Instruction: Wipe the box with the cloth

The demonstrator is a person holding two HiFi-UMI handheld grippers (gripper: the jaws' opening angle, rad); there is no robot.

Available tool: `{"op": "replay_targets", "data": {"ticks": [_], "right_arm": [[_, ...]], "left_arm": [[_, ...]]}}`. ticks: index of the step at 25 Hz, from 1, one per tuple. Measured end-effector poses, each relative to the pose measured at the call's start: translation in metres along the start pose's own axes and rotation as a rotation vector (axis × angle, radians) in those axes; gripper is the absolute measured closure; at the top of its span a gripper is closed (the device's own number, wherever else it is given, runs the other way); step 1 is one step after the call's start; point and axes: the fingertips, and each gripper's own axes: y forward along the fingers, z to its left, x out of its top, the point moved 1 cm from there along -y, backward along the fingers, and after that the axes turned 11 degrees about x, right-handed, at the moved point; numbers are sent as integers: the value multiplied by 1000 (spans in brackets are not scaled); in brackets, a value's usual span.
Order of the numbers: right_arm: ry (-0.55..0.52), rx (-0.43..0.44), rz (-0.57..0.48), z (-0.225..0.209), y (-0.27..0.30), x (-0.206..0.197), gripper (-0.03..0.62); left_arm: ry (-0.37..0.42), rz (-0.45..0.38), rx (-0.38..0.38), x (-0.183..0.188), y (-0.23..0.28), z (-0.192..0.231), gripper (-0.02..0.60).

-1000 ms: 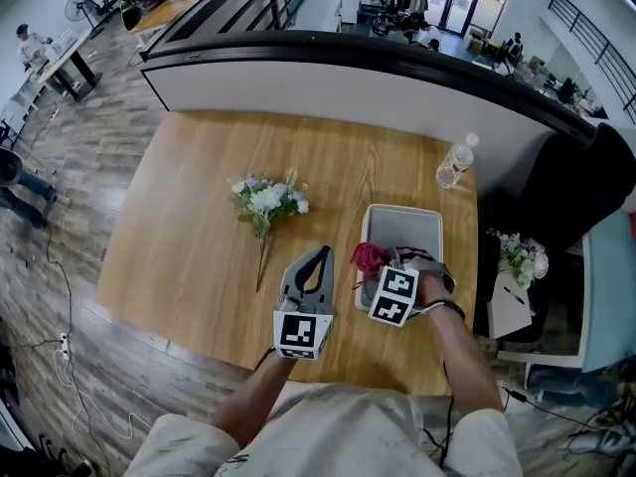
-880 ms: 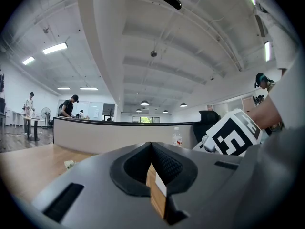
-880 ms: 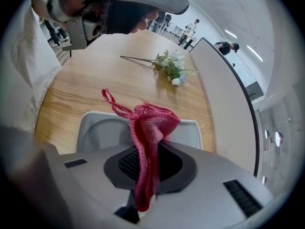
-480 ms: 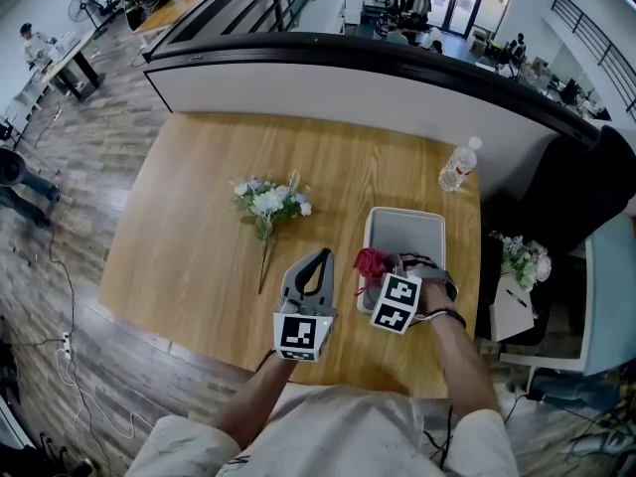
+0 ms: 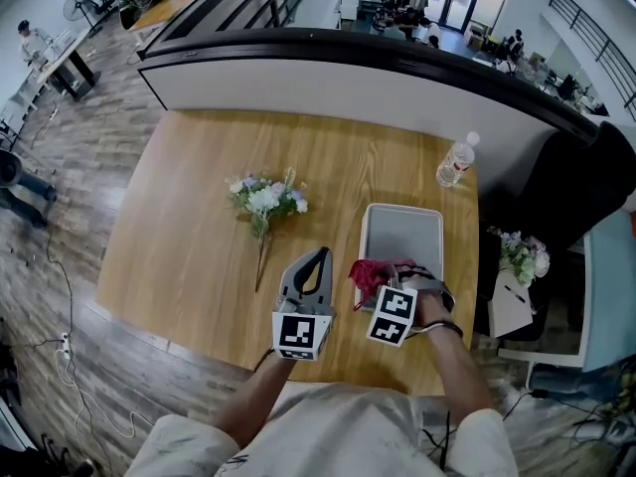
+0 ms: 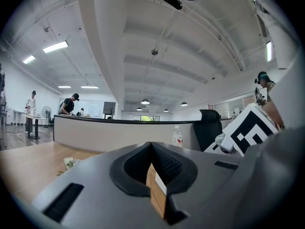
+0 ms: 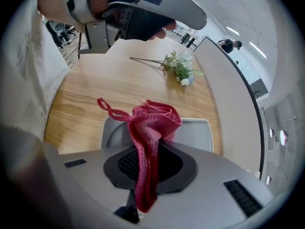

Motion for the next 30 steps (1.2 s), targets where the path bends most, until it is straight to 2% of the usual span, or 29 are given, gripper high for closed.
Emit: {"op": "replay_targets", "data": {"ticks": [30], "right_arm": [[83, 87, -28, 41, -11, 1, 533]], "left_arm": [[-10, 2, -17, -2, 2, -4, 568]]}}
